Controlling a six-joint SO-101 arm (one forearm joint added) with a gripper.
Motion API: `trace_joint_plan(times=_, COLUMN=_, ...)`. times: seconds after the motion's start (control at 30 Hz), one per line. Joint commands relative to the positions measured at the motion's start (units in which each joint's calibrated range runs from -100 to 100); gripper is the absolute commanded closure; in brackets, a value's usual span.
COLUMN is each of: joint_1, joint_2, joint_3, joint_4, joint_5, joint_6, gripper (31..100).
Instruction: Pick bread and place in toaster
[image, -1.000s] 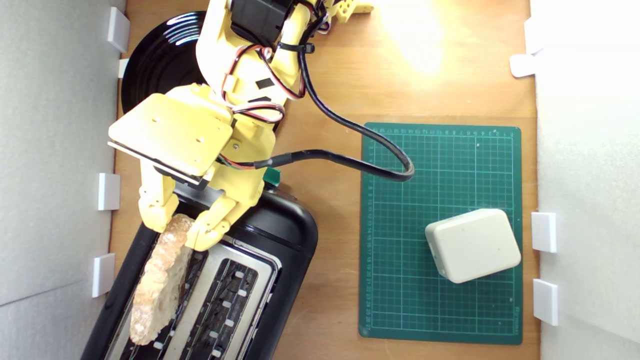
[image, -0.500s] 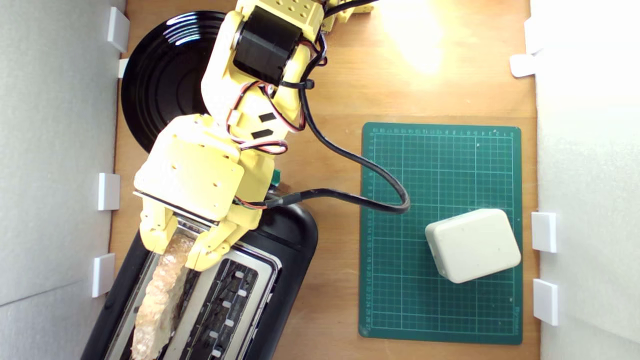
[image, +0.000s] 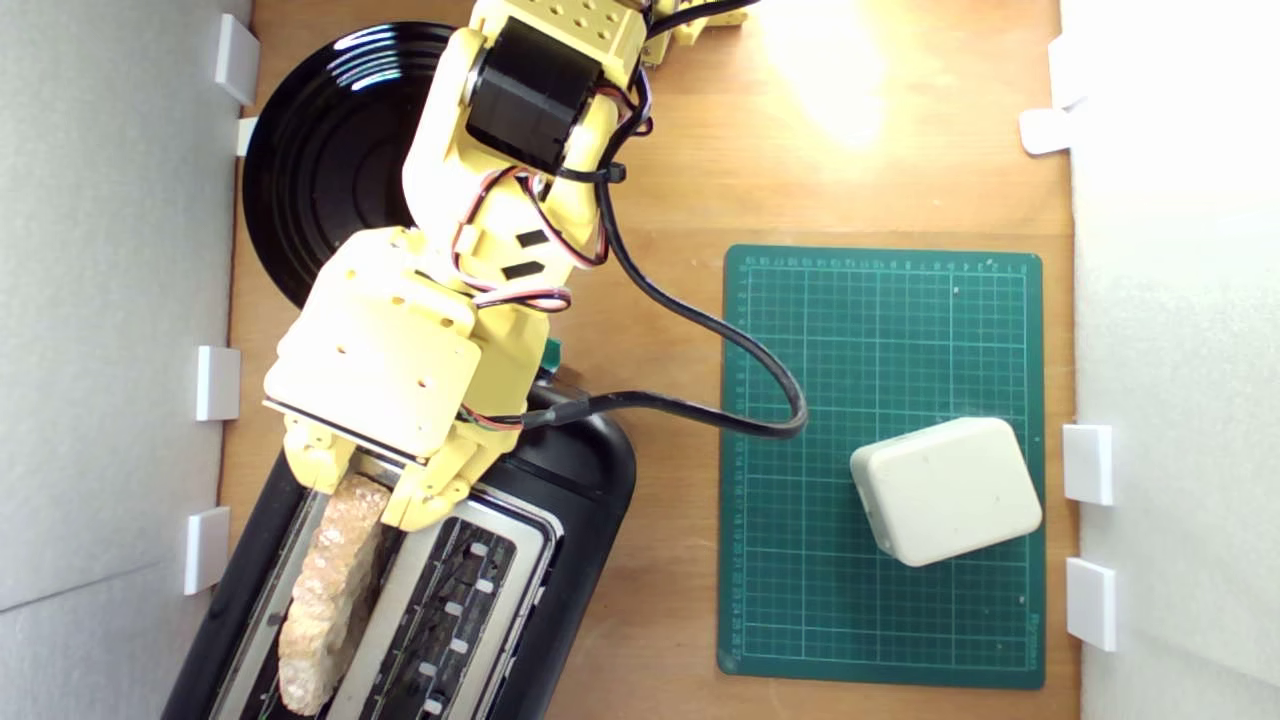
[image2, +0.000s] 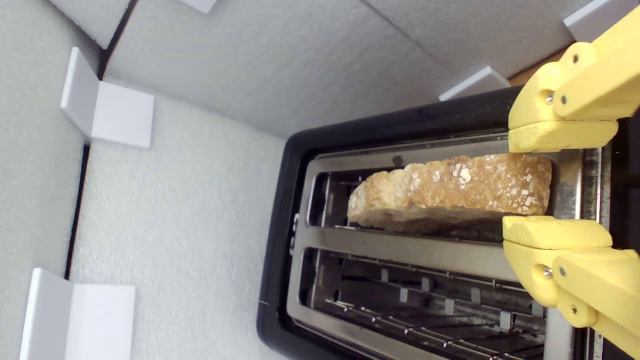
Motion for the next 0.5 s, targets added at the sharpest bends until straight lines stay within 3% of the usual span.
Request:
trace_joint_plan(times=0.0, joint_1=0.0, joint_2=-4.3, joint_3=-1.3, joint_4=-2.0, joint_5=-0.3, joint_6=0.3, gripper=61.3)
trace_joint_plan(times=0.3, joint_1=-0.1, joint_2=-10.7, joint_3=-1.5, joint_4=-3.6, joint_5=-0.6, joint_6=0.3, gripper=61.2)
trace_joint_plan(times=0.47, joint_1=0.4, joint_2=-16.1, joint_3=-1.5, joint_4=-5.3, joint_5=-7.8, joint_6=-1.1, gripper=61.2)
